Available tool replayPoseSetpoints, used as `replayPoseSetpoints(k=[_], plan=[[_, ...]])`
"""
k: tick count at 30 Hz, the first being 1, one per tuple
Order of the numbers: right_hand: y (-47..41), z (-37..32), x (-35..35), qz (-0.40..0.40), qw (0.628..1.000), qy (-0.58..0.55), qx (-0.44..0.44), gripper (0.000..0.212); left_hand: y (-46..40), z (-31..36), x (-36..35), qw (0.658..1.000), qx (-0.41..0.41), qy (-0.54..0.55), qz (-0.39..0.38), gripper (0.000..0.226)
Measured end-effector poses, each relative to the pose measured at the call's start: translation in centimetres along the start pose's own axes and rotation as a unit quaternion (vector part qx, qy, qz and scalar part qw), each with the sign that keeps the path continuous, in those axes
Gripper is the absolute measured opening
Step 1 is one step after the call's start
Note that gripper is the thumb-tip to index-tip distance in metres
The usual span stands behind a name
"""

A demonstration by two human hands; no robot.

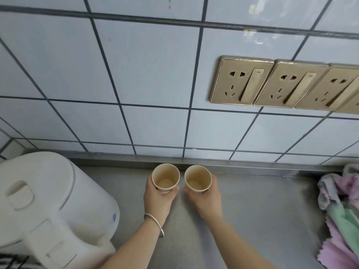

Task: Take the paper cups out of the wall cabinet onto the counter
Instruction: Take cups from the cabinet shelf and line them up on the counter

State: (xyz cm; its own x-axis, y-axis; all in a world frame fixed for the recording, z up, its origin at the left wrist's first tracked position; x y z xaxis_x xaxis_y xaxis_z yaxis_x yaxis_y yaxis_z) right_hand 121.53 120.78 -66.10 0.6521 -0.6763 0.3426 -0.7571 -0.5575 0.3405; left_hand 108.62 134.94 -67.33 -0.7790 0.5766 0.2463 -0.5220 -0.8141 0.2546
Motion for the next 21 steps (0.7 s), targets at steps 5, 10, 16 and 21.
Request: replayPoseSetpoints(k=[5,10,16,21], plan=[[-0.3,-0.1,-0.6,-0.009,1.000,0.016,0.008,0.063,-0.5,-0.5,-0.3,1.000,-0.006,0.006,-0.016,0.064],[0.3,0.8,-0.7,-0.011,1.000,0.014,0.009,0.073,-0.1,-0.8,-0.5,0.999,-0.016,0.027,-0.039,0.080],[2.5,1.8,-0.2,0.011,0.999,0.032,-0.018,0.079,1.5,-1.4,0.6,0.999,0.019,0.004,-0.026,0.097],[5.1,1.9,0.1,0.018,0.998,0.064,-0.019,0.075,4.1,-0.8,1.6,0.998,0.057,0.029,-0.002,0.097]])
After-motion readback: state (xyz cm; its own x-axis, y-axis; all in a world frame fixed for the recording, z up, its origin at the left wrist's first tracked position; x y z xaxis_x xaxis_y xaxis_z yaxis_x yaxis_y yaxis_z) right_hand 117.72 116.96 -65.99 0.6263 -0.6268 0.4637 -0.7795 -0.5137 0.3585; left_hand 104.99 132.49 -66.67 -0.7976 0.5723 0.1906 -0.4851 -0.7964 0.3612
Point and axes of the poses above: each hand's wrist, its own y-axis away from the middle knuckle, its own x-axis out of the back of the hand, z = x × y, the point moved 8 cm from there along -y, towards the middle knuckle, and after that the axes turned 12 degrees about -z, right-handed, at the moved point
